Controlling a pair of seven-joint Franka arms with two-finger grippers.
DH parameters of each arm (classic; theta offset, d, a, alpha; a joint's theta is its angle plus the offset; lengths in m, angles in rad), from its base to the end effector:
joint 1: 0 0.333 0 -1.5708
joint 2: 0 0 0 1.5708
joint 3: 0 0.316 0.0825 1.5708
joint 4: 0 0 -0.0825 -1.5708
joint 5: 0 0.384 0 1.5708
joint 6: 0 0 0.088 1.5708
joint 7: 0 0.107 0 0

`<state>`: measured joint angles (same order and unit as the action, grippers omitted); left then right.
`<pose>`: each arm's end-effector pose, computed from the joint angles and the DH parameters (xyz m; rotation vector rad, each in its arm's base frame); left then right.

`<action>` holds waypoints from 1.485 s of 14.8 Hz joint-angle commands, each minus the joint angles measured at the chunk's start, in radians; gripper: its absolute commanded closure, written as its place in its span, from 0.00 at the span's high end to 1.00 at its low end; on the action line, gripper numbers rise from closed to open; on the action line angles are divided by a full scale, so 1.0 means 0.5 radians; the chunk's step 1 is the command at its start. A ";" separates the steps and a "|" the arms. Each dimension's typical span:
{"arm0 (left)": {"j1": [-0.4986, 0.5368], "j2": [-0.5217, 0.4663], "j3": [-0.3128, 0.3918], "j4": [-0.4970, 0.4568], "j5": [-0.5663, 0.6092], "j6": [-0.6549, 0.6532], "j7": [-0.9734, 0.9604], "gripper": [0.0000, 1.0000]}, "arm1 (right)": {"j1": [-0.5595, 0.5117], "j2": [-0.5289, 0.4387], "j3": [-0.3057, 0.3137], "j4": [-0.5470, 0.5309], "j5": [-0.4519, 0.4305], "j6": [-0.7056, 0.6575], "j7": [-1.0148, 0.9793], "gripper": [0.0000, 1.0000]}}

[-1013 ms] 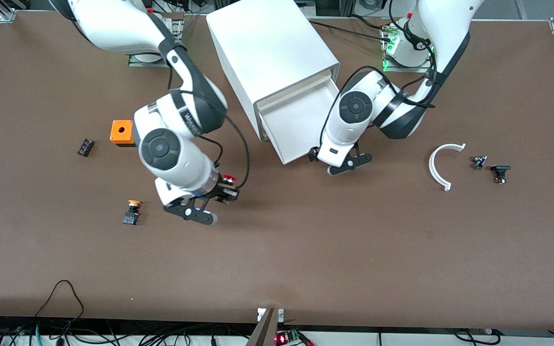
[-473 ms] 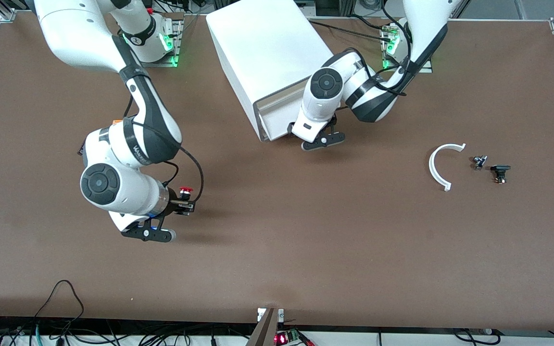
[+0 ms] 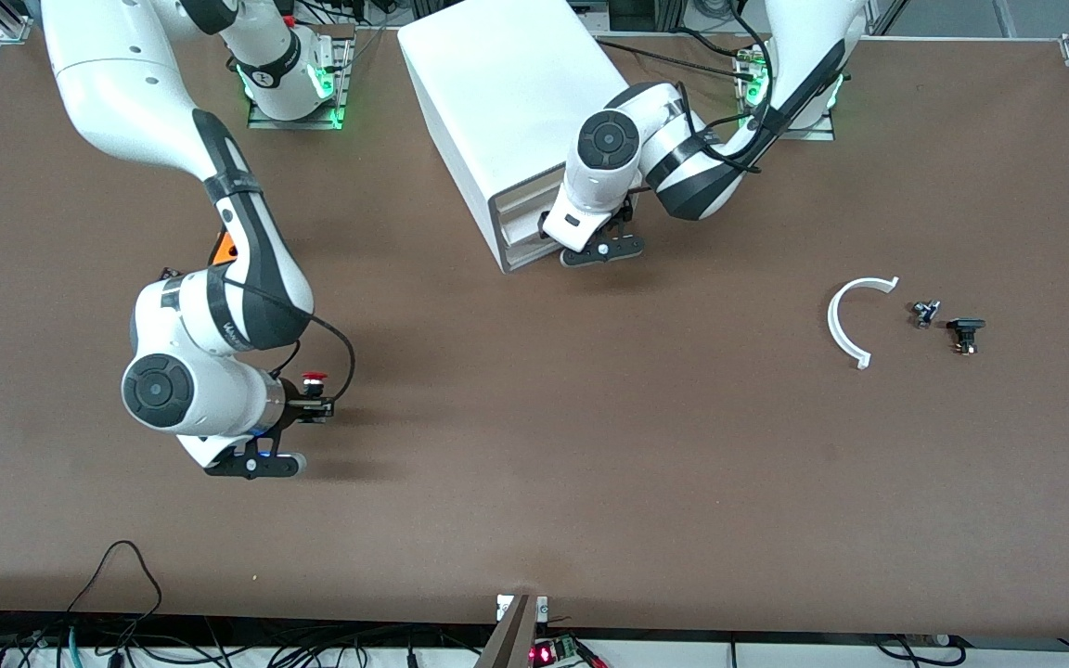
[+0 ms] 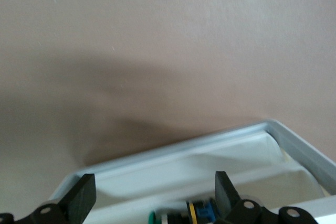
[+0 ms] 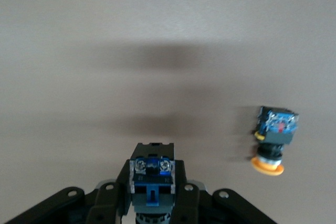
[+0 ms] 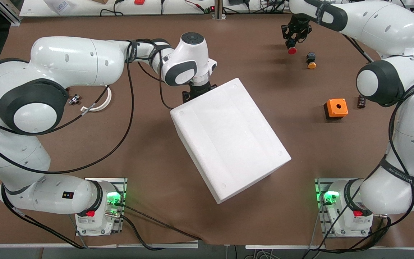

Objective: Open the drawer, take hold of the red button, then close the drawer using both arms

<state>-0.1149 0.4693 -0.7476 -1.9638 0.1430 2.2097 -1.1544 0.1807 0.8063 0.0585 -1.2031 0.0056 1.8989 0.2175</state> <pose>0.4084 -0.4408 0.2845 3.0665 0.3705 -0.3416 0.7249 0.1654 0.2884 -3.1139 -0.0061 0.1829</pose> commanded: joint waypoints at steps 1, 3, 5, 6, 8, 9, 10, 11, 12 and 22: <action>0.027 0.009 -0.094 -0.009 -0.065 0.011 -0.005 1.00 | -0.088 -0.011 0.024 -0.158 -0.033 0.165 -0.134 0.00; 0.018 0.015 -0.097 -0.009 -0.065 0.008 -0.005 1.00 | -0.101 0.010 0.021 -0.214 -0.051 0.276 -0.143 0.00; 0.006 0.031 -0.097 -0.005 -0.065 0.008 -0.005 1.00 | -0.101 0.029 0.018 -0.257 -0.075 0.350 -0.125 0.00; 0.003 0.037 -0.097 -0.005 -0.065 0.008 -0.005 1.00 | -0.104 0.035 0.003 -0.272 -0.079 0.380 -0.125 0.00; 0.006 0.037 -0.097 0.001 -0.065 0.002 -0.001 1.00 | -0.104 0.038 -0.004 -0.315 -0.079 0.430 -0.122 0.00; 0.024 0.034 -0.097 0.013 -0.065 -0.020 0.011 1.00 | -0.104 0.041 -0.004 -0.327 -0.079 0.454 -0.125 0.00; 0.033 0.019 -0.094 0.037 -0.062 -0.081 0.044 1.00 | -0.107 0.059 -0.007 -0.330 -0.082 0.473 -0.125 0.00; 0.061 0.009 -0.091 0.101 -0.053 -0.179 0.108 1.00 | -0.104 0.068 -0.010 -0.331 -0.085 0.479 -0.119 0.00; 0.104 -0.003 -0.091 0.184 -0.038 -0.325 0.221 1.00 | -0.104 0.081 -0.013 -0.331 -0.088 0.485 -0.116 0.00; 0.650 -0.104 -0.091 0.920 0.208 -1.103 1.197 1.00 | -0.101 0.062 -0.068 -0.324 -0.088 0.503 -0.119 0.99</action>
<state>0.1732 0.4245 -0.7793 -1.5598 0.1947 1.7129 -0.6623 0.1325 0.8570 0.0321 -1.3572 -0.0207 2.1483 0.1585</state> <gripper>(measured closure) 0.000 0.476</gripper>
